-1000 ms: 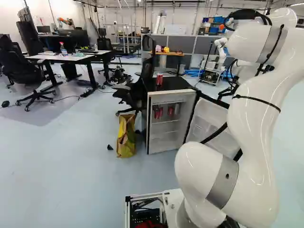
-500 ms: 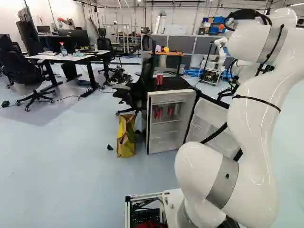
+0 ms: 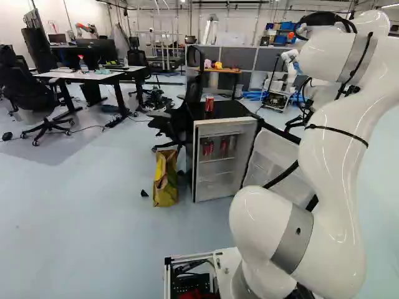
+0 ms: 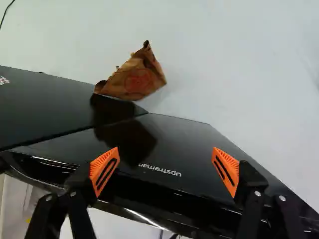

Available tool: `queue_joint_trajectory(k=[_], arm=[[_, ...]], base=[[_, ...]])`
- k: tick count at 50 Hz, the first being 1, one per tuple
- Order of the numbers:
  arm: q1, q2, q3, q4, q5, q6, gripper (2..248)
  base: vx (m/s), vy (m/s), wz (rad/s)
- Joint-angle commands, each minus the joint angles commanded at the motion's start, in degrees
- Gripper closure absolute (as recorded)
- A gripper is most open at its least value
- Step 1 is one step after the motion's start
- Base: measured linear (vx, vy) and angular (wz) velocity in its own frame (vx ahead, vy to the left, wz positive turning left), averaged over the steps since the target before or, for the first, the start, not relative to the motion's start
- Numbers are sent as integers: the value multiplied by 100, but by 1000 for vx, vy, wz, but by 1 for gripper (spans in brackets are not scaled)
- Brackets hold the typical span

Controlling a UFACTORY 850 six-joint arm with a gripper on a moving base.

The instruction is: Grab a drink from the fridge

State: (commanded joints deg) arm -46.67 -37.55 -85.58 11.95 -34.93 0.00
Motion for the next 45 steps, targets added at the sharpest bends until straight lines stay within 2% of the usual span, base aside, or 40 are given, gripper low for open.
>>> queue_joint_trajectory(k=[45], arm=[[70, 83, 127, 0, -309, 0, 3]], base=[[0, 0, 0]])
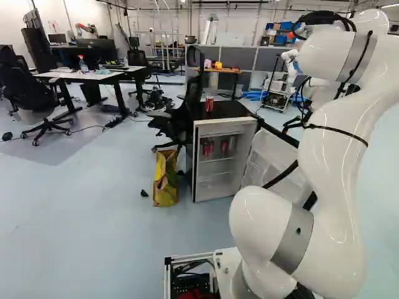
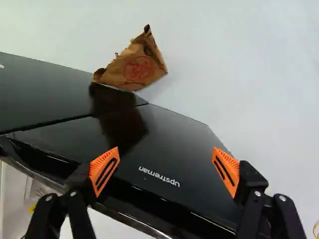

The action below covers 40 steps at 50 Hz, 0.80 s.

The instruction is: Grab a drink from the fridge

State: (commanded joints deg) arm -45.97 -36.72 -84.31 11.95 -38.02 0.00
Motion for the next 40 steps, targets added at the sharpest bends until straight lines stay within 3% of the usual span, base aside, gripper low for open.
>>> queue_joint_trajectory(k=[40], arm=[[171, 184, 281, 0, -274, 0, 3]], base=[[0, 0, 0]])
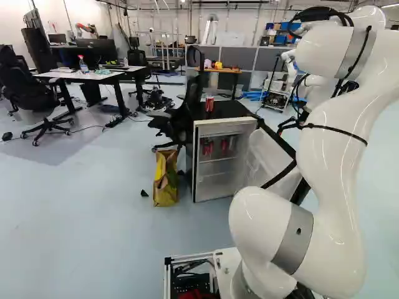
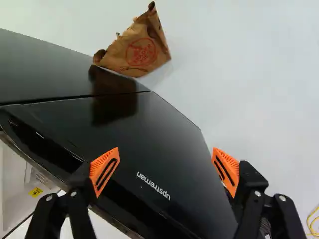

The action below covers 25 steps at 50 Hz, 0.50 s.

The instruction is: Grab a drink from the fridge

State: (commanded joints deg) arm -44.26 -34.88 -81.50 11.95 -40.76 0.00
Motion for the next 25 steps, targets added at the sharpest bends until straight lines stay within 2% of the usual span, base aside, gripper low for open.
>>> queue_joint_trajectory(k=[25], arm=[[145, 138, 211, 0, -28, 0, 3]], base=[[0, 0, 0]])
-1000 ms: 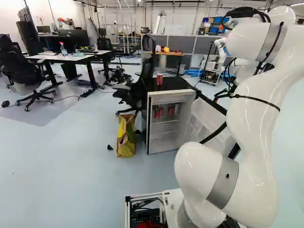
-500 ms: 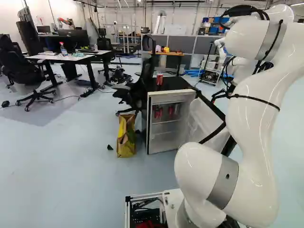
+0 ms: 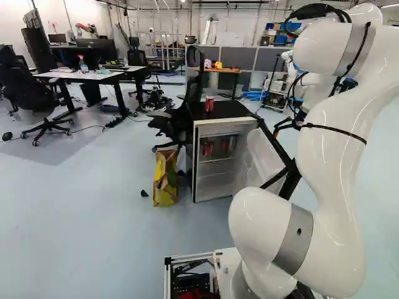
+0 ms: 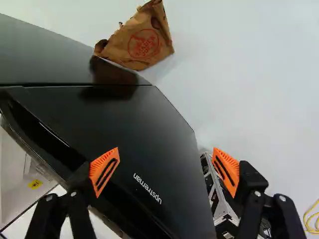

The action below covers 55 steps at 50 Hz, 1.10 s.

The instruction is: Grab a drink from the fridge

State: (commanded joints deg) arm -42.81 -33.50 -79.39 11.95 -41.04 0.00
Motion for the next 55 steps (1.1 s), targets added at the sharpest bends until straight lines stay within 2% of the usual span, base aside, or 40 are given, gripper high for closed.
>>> queue_joint_trajectory(k=[55], arm=[[410, 336, 508, 0, 0, 0, 3]], base=[[0, 0, 0]])
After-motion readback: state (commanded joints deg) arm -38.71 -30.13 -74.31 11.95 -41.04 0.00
